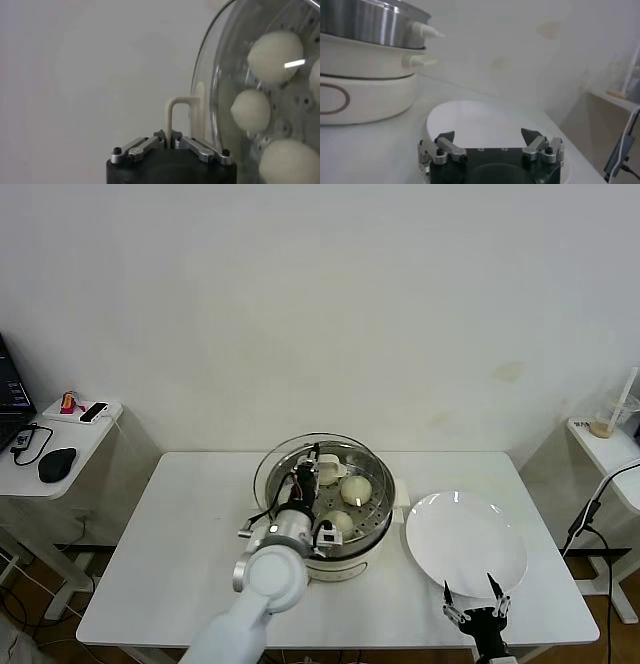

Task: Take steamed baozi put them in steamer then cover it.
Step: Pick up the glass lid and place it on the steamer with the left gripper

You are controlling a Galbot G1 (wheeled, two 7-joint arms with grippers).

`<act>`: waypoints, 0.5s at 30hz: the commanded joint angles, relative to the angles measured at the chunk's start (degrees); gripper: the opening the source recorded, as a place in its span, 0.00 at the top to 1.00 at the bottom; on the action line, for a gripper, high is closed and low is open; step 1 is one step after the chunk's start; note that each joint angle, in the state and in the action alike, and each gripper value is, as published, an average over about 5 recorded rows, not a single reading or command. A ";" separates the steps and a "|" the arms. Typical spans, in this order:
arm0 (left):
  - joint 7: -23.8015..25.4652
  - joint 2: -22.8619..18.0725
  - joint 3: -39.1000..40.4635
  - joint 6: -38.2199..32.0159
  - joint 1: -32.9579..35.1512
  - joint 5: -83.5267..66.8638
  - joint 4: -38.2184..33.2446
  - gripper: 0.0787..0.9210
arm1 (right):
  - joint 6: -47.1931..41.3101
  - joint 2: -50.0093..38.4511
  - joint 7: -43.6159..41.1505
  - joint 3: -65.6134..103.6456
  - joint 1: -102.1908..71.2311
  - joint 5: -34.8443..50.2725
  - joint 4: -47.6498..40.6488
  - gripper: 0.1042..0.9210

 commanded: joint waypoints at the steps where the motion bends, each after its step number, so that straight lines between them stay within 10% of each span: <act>1: 0.76 -4.33 2.21 0.18 -0.90 3.89 3.73 0.93 | 0.10 0.16 0.01 -0.69 0.17 -0.55 -0.43 0.12; 15: -1.33 -6.01 0.29 -1.56 0.13 5.93 6.85 0.93 | 0.28 -0.10 -0.03 -1.47 0.08 -0.60 -0.51 0.12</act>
